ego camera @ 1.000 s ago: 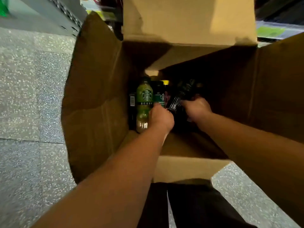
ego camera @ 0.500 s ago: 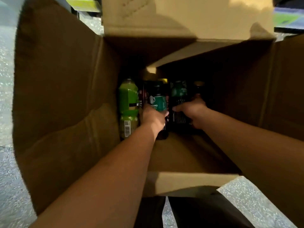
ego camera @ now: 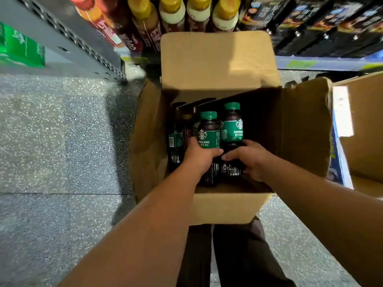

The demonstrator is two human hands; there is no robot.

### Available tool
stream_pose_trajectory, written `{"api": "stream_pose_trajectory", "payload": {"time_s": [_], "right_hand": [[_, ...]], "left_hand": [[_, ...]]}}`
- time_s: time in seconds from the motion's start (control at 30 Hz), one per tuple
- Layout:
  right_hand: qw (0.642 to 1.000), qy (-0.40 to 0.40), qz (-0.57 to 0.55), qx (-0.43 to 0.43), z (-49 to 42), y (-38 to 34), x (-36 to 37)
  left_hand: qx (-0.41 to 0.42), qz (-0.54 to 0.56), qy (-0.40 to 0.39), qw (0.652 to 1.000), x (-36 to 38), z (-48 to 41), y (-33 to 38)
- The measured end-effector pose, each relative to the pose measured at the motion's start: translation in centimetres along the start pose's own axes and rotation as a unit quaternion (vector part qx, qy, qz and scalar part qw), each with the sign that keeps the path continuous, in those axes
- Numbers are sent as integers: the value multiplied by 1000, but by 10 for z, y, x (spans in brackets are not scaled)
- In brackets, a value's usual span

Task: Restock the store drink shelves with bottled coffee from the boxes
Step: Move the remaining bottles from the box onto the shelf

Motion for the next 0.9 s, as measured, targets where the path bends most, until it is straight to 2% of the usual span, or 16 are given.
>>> {"api": "stream_pose_trajectory", "payload": {"time_s": [0.23,0.33,0.43,0.5,0.6,0.73,0.9], "right_hand": [[998,-30,-36,-31,81,-16,-1],[997,-35,-11,-65,112,-23,0],[995,-51,-4,-88,144,-33,-1],[992,-56,0,-116,166,-45,-2],[979,-59,64,-182,207,-63,-5],[973,-52,57,-218,262,-76,-12],[939,-64,77,-328,349,-95,-17]], "left_hand": [[55,50,-12,997,-18,72,40],[104,68,-28,992,-23,101,59],[118,91,-35,988,-28,127,70],[134,99,-35,985,-30,149,79],[154,86,-42,983,-31,181,90],[185,102,-26,977,-40,235,106],[244,102,18,964,-54,311,129]]}}
Point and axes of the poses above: each hand's wrist, its own z-axis away from the middle knuckle, its own x-axis out of the palm, y = z × x, the point moved 6 cm from there along -z, towards the middle knuckle, and after that the axes turned 1 degree about z, right-handed, at the moved point
